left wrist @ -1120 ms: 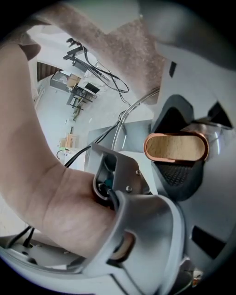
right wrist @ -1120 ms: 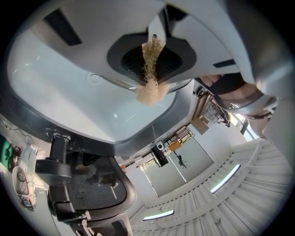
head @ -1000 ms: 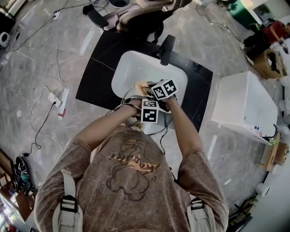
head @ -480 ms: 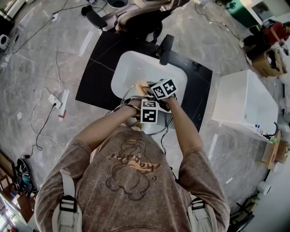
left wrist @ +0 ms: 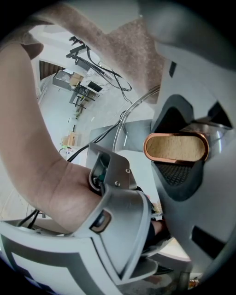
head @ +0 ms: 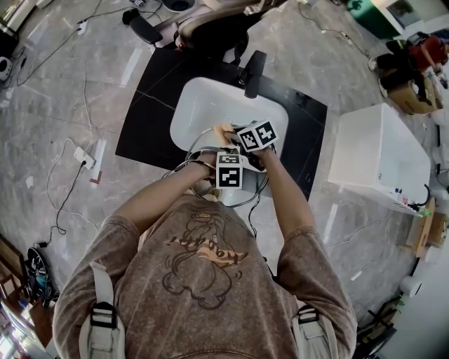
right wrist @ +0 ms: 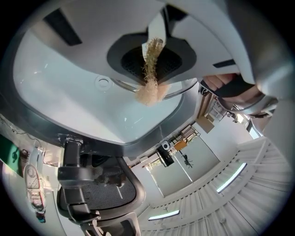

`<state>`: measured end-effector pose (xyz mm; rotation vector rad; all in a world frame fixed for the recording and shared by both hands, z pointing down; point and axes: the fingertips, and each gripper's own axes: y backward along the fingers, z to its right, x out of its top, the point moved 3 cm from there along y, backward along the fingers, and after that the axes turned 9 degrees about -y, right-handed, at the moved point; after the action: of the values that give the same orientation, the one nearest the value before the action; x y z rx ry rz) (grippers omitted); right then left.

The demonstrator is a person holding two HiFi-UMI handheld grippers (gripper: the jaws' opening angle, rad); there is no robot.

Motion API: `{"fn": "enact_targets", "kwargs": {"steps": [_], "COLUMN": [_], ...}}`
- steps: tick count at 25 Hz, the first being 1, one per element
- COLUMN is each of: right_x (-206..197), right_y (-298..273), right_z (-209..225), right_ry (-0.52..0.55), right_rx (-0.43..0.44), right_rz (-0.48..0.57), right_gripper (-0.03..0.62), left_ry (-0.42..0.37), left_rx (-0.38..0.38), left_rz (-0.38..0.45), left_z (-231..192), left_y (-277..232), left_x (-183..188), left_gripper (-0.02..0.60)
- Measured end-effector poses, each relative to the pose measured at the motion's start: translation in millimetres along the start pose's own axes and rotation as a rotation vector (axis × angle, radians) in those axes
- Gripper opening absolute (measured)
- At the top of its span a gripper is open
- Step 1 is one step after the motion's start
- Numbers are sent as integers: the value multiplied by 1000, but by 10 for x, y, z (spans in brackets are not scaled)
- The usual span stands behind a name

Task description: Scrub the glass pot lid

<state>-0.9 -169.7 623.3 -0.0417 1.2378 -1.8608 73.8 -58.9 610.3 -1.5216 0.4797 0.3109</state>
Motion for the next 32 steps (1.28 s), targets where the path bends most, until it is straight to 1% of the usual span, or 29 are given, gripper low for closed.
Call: {"fn": "enact_targets", "kwargs": {"steps": [19, 32], "right_x": [-97, -251], "right_y": [144, 316], "right_z": [175, 315], "right_ry": [-69, -160], "right_rx": [-39, -88], "right_rz": [55, 130], "right_gripper": [49, 49], "left_ry": [2, 13], "left_rx": [1, 6], "left_rz": [6, 16], "left_z": [-1, 1], "left_y": [-9, -4], "left_x": [-5, -20], "left_gripper": [180, 181]}}
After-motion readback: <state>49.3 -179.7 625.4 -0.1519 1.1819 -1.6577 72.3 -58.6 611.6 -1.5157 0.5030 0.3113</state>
